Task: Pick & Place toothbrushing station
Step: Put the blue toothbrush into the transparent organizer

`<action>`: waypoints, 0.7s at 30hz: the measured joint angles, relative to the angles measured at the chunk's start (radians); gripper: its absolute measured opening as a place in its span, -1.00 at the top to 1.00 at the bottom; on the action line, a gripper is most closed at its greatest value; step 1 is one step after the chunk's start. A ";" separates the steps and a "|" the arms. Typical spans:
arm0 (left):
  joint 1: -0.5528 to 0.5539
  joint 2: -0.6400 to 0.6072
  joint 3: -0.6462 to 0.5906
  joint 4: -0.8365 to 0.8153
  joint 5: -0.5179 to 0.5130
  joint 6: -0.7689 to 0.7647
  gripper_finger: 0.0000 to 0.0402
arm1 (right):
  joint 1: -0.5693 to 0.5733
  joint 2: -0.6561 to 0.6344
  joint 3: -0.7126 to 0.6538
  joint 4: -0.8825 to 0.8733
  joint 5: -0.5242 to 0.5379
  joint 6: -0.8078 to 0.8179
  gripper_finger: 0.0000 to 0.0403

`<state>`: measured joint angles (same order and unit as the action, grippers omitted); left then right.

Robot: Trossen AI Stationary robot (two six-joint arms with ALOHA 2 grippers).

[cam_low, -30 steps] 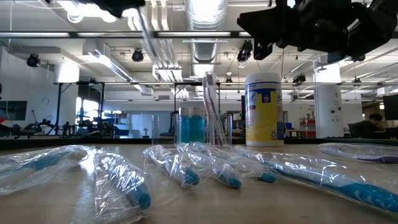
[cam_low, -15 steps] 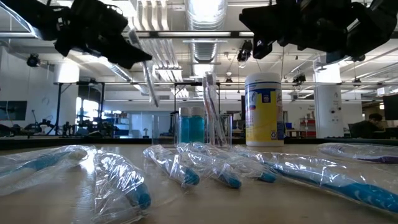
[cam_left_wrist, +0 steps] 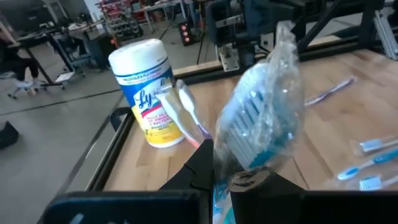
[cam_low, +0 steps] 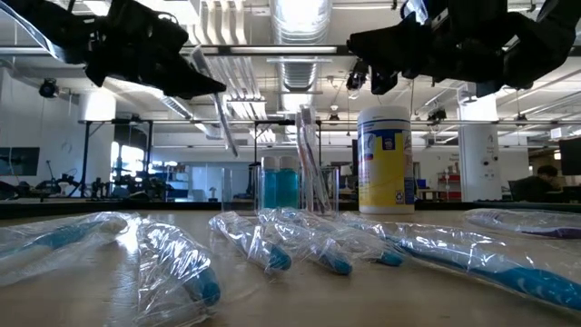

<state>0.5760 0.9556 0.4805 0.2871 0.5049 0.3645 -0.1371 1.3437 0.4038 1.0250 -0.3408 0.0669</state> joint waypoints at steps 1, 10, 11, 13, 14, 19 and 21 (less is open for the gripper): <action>0.005 0.008 0.012 -0.006 0.006 -0.001 0.88 | -0.003 0.000 0.000 -0.006 0.001 0.001 0.73; 0.025 0.189 0.149 -0.053 0.108 0.007 0.88 | -0.008 0.000 -0.002 -0.045 0.002 0.000 0.73; 0.025 0.212 0.157 -0.057 0.108 0.007 0.88 | -0.008 0.000 0.000 -0.043 0.002 0.001 0.73; 0.025 0.251 0.165 -0.062 0.109 0.008 0.88 | -0.008 0.000 0.003 -0.042 0.002 0.001 0.73; 0.025 0.267 0.169 -0.062 0.109 0.008 0.88 | -0.008 0.000 0.003 -0.042 0.002 0.001 0.73; 0.026 0.325 0.172 -0.062 0.104 0.022 0.88 | -0.008 0.000 0.003 -0.042 0.001 0.001 0.73; 0.027 0.346 0.172 -0.060 0.103 0.034 0.88 | -0.008 0.000 0.003 -0.042 0.001 0.000 0.73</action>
<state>0.6034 1.3020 0.6526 0.2268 0.6075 0.3989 -0.1452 1.3437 0.4065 0.9825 -0.3393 0.0673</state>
